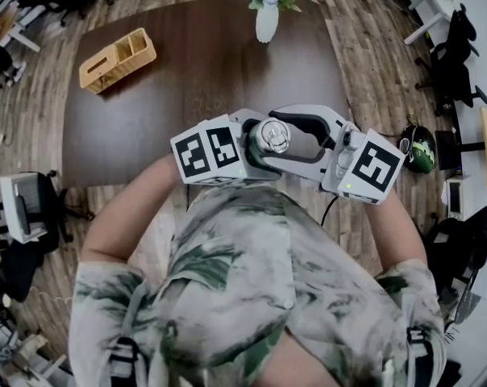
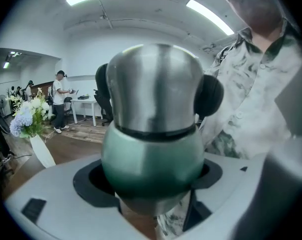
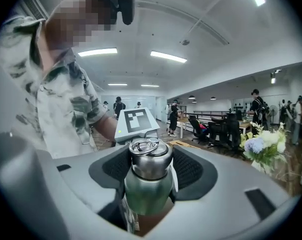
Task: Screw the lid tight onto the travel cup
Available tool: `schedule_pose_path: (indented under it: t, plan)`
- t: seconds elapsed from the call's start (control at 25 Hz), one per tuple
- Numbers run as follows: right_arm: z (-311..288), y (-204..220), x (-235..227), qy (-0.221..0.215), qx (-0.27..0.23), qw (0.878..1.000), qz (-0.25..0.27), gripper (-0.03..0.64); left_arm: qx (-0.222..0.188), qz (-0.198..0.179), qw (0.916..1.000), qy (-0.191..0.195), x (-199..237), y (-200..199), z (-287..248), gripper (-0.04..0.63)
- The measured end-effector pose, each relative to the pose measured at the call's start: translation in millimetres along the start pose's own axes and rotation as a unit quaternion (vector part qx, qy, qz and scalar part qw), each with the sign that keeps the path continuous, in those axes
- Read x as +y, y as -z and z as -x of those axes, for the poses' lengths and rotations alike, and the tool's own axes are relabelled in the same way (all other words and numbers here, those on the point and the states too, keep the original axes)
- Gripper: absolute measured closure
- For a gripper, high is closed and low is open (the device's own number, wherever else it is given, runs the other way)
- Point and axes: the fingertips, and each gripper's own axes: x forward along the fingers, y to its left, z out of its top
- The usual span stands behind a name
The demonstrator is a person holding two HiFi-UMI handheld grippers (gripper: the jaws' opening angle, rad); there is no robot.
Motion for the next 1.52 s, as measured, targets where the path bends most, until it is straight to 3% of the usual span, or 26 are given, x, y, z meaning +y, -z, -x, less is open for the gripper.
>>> schedule_pose_path:
  t: [0.24,0.52,1.0,1.52]
  plan:
    - [4.6,-6.4,20.9,-0.111,0.014,0.994,0.017,0.334,-0.013,-0.042,0.9961,0.076,-27.8,-7.2,9.1,0.206]
    - [1.9,-13.2,33.3,-0.164,0.021,0.986,0.03,0.339,-0.014,-0.06,0.9921,0.11,-42.0,-11.4,9.0,0.206]
    - [-4.0,-9.5,15.7,-0.085,0.005,0.996,0.015,0.345,-0.017,-0.037,0.9974,0.059,-20.8,-7.2,8.8,0.206]
    - [-9.9,1.3,-8.1,0.029,-0.004,1.0,-0.006,0.353,-0.014,0.01,0.9991,-0.038,13.7,3.7,8.1,0.206]
